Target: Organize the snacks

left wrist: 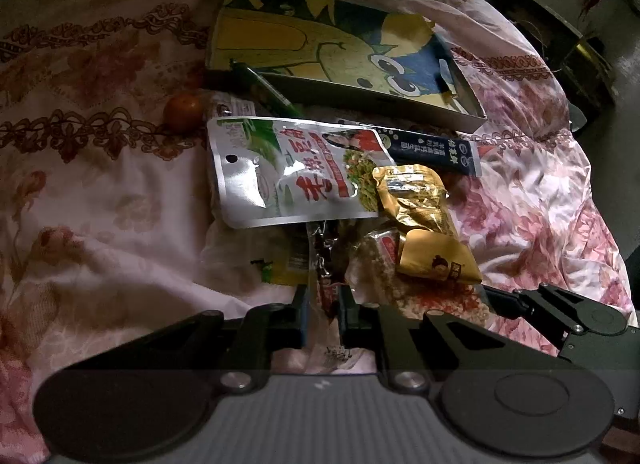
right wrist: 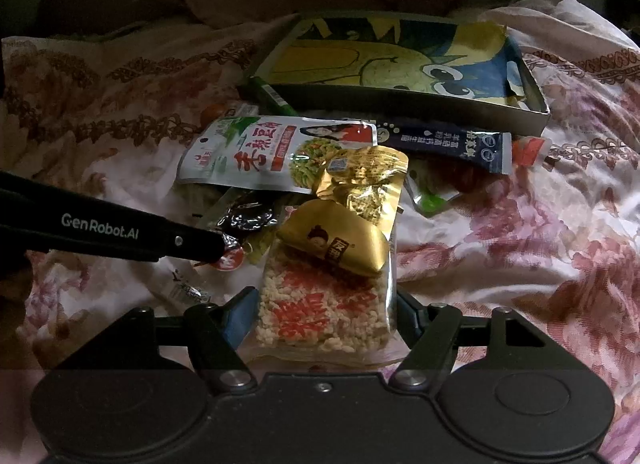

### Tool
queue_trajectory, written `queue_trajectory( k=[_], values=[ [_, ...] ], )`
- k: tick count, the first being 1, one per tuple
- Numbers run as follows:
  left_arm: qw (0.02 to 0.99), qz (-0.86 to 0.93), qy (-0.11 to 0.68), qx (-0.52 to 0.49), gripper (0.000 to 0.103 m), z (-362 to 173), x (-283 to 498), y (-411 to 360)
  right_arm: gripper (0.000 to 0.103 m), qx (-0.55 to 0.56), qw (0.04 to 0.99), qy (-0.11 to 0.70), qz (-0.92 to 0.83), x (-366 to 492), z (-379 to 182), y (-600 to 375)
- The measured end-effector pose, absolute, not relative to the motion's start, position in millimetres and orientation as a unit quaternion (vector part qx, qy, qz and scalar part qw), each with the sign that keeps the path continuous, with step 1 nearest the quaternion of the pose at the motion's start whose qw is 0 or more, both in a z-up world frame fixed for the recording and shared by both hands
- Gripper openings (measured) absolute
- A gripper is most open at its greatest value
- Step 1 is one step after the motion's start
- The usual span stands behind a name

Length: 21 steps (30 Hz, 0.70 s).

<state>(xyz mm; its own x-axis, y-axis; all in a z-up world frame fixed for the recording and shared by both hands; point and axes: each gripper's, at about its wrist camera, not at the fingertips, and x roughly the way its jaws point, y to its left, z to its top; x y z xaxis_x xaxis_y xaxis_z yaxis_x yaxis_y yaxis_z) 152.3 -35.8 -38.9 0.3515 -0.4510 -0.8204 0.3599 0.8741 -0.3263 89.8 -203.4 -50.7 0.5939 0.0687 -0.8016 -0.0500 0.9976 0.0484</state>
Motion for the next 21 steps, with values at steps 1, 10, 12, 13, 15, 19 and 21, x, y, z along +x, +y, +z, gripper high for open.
queue_trajectory(
  k=[1,10,12,13,15,19,21],
  values=[
    [0.821,-0.247,0.513,-0.044,0.015,-38.9,152.5,-36.3,0.072,0.009,0.893,0.449,0.033,89.5,-50.9,-203.8],
    [0.824,-0.247,0.508,-0.031,0.019,-43.3,164.1,-47.7,0.072,0.011,0.890,0.455,0.028,93.9,-54.2,-203.6],
    [0.824,-0.246,0.510,-0.028,0.021,-46.3,167.7,-49.6,0.072,0.012,0.888,0.458,0.028,94.9,-55.3,-203.9],
    [0.823,-0.246,0.510,-0.028,0.022,-47.4,168.9,-50.0,0.072,0.011,0.888,0.459,0.028,95.3,-55.8,-203.8],
    [0.822,-0.247,0.513,-0.025,0.024,-49.6,170.8,-51.5,0.072,0.009,0.888,0.459,0.027,96.1,-56.2,-203.7],
    [0.823,-0.248,0.511,-0.012,0.024,-51.3,170.4,-53.6,0.072,0.005,0.889,0.458,0.025,96.2,-56.8,-202.6],
    [0.826,-0.250,0.505,-0.008,0.021,-48.1,167.3,-54.1,0.072,-0.008,0.891,0.453,0.023,94.9,-55.8,-200.0]
  ],
)
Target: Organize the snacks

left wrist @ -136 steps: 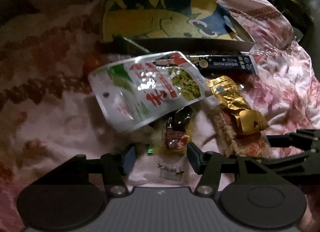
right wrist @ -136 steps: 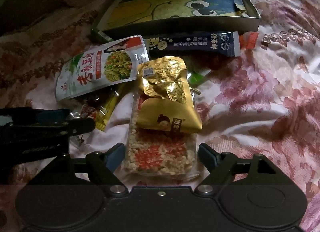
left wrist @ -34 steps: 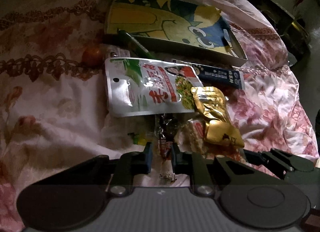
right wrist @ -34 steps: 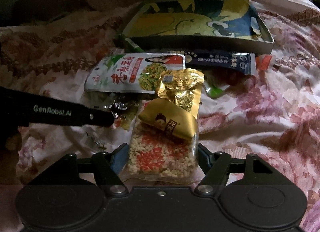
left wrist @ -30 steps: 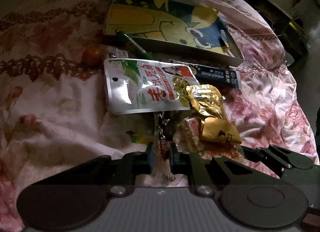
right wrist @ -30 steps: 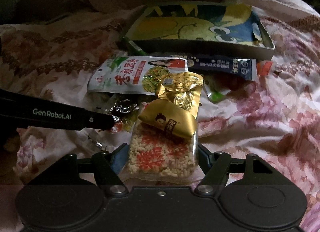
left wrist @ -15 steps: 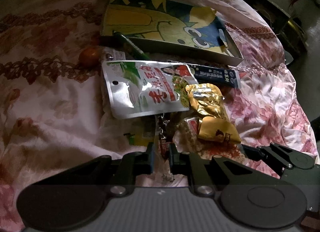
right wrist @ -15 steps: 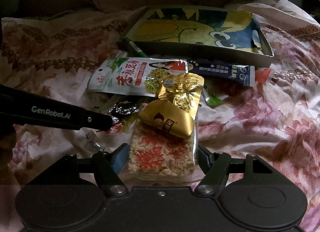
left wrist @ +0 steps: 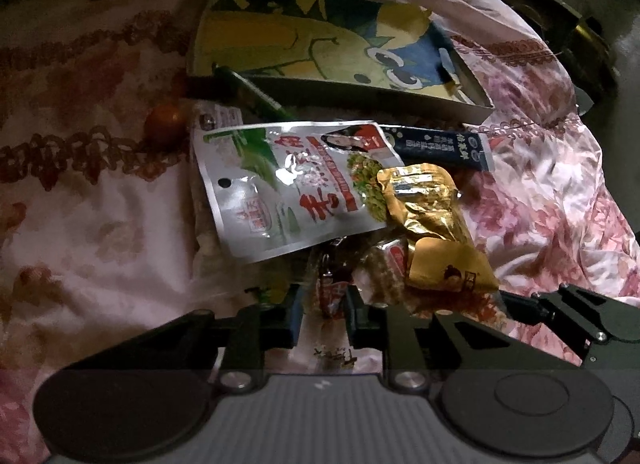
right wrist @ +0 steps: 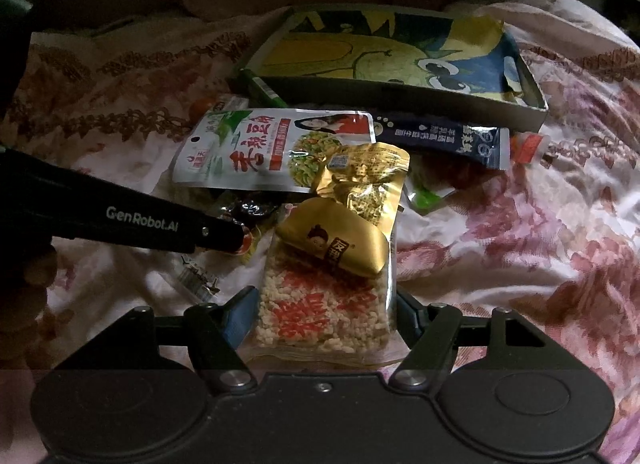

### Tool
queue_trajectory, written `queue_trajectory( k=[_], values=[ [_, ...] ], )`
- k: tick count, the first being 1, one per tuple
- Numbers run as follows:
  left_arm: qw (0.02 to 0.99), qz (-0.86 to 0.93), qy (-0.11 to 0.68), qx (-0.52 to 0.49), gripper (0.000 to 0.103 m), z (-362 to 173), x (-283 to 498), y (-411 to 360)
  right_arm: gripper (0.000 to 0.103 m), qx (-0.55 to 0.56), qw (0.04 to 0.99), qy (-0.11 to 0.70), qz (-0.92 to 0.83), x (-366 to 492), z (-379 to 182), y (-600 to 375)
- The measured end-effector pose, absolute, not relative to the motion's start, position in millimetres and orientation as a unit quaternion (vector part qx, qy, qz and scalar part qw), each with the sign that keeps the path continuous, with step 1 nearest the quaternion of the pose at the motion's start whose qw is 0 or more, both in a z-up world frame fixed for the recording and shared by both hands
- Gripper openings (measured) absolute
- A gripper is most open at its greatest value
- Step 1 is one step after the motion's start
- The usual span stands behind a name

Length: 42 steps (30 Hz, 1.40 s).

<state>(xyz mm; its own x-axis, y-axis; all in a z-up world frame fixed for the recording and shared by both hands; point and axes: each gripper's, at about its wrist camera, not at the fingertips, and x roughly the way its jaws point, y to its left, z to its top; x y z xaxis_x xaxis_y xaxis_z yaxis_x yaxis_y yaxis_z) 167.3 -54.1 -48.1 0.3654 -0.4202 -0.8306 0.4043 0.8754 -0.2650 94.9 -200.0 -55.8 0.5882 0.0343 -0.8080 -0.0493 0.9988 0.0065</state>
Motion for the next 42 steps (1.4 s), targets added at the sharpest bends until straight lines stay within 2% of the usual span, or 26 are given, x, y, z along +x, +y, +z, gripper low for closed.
queue_trajectory(
  k=[4,7,15,24,42],
  values=[
    [0.829,-0.264,0.493,-0.022,0.009,-38.0,159.9,-50.4,0.072,-0.073,0.897,0.437,0.011,89.6,-54.5,-189.8],
    [0.819,-0.273,0.502,-0.047,0.007,-37.0,160.4,-45.3,0.072,-0.115,0.898,0.424,0.003,85.5,-53.9,-184.3],
    [0.812,-0.293,0.502,-0.054,0.007,-37.0,159.3,-44.7,0.072,-0.178,0.896,0.405,-0.018,83.3,-55.8,-179.1],
    [0.804,-0.291,0.517,-0.027,0.013,-54.1,170.2,-64.0,0.072,-0.189,0.891,0.411,-0.023,87.8,-60.6,-180.5],
    [0.802,-0.304,0.510,-0.063,0.006,-30.7,144.6,-47.5,0.072,-0.230,0.899,0.369,-0.057,86.0,-51.3,-184.9]
  ],
)
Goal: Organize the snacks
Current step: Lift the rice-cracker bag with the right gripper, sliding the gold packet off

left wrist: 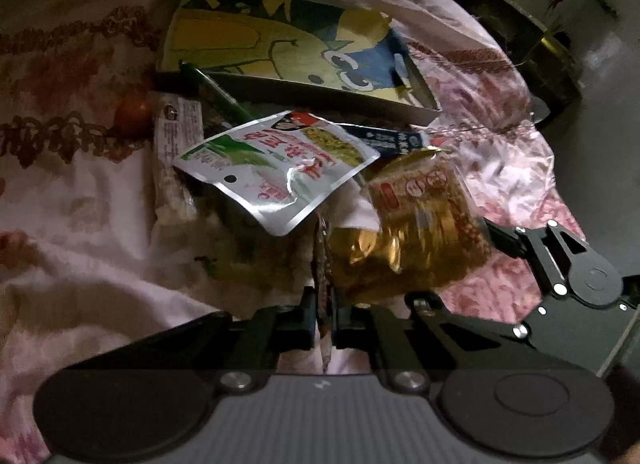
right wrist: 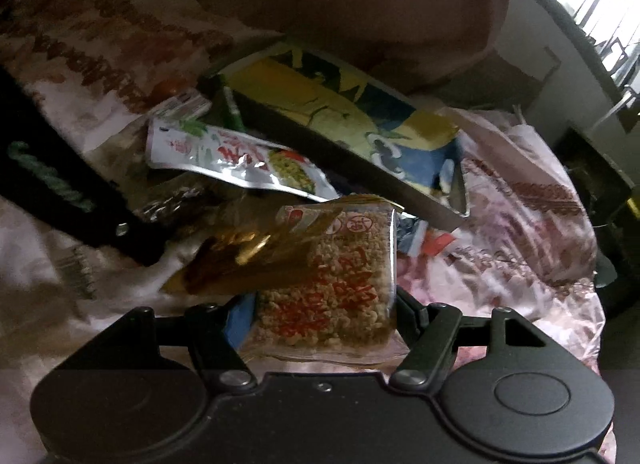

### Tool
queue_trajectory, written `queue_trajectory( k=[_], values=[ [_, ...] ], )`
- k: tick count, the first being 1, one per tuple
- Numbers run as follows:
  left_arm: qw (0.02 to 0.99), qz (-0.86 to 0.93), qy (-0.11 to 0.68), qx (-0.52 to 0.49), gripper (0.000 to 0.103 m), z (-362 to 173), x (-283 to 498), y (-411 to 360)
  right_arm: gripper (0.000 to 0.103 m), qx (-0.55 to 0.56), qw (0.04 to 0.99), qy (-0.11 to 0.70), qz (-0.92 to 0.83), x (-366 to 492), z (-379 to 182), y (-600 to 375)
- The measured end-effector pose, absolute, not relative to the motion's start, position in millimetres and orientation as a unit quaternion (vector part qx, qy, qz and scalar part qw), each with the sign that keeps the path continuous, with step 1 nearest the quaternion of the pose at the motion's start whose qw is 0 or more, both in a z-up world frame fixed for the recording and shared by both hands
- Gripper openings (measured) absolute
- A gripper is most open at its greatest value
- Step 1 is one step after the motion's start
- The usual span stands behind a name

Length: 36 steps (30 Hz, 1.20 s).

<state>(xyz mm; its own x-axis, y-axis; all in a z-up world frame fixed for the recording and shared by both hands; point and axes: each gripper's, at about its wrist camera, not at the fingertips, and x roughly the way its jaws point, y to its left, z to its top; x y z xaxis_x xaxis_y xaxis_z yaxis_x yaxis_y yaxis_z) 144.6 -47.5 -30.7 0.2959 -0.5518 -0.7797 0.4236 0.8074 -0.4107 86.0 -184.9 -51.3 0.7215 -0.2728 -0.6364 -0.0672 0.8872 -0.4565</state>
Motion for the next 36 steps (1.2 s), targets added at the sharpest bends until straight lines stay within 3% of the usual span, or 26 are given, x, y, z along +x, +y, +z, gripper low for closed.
queue_trajectory(
  k=[36],
  values=[
    [0.839,-0.354,0.396,-0.121,0.006,14.3,125.5,-27.5,0.072,-0.258,0.924,0.271,-0.077,61.0,-25.7,-184.4]
  ],
)
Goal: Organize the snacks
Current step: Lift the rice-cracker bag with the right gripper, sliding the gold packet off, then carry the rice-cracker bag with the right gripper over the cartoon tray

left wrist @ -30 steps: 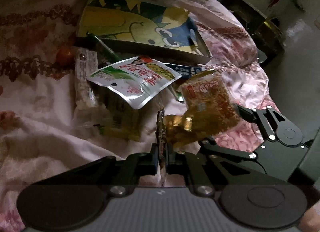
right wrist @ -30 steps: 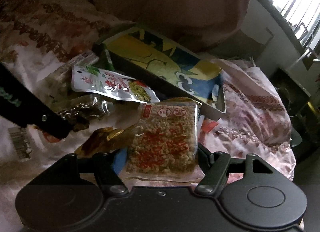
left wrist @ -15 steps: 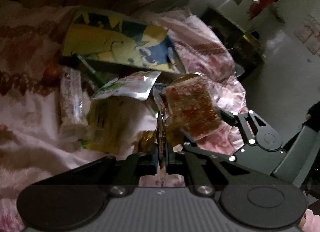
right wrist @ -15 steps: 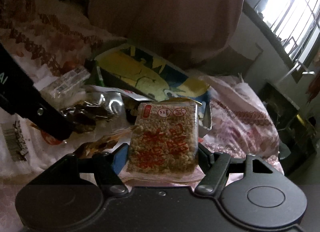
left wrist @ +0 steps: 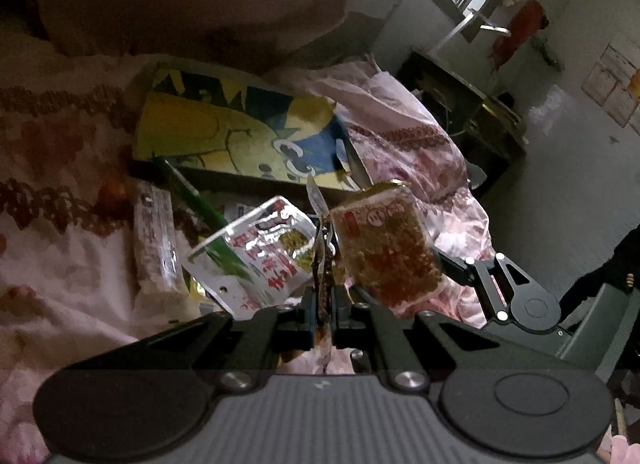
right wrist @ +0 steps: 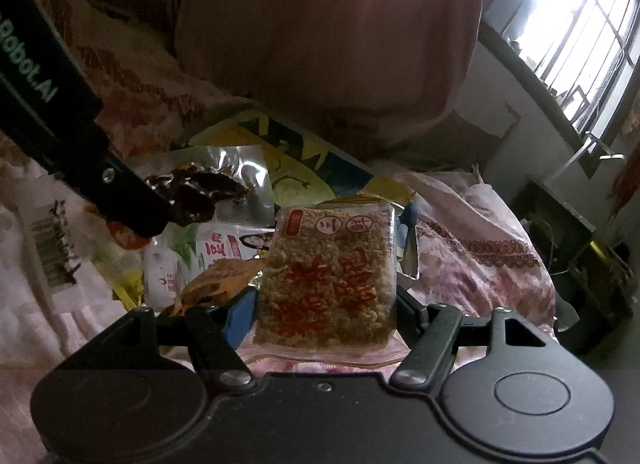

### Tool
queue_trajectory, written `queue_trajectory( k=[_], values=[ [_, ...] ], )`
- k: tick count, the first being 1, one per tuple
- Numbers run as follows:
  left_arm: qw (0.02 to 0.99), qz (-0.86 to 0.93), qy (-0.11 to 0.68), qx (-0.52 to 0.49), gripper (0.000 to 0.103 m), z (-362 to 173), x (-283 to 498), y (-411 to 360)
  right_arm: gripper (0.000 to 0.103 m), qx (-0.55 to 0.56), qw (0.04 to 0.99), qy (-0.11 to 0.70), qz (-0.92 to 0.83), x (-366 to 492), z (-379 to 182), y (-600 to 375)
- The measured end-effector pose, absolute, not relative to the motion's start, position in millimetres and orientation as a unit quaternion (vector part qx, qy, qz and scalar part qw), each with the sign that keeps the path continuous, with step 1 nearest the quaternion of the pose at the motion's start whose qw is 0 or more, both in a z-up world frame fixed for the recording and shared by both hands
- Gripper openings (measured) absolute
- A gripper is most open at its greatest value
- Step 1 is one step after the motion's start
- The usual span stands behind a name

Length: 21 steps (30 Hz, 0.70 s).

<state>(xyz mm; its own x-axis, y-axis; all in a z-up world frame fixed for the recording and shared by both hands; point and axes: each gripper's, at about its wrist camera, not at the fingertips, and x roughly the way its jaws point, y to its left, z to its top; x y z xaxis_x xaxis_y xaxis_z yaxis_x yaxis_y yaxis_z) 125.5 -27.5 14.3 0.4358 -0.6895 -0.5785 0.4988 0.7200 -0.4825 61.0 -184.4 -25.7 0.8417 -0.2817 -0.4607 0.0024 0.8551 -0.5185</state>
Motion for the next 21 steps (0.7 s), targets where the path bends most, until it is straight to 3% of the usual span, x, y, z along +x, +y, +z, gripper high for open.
queue_trajectory(
  k=[21],
  values=[
    [0.850,-0.302,0.410,-0.136,0.007,6.4,149.7,-24.5,0.072,-0.280,0.923,0.259,-0.050,50.8,-28.7,-179.2]
  ],
)
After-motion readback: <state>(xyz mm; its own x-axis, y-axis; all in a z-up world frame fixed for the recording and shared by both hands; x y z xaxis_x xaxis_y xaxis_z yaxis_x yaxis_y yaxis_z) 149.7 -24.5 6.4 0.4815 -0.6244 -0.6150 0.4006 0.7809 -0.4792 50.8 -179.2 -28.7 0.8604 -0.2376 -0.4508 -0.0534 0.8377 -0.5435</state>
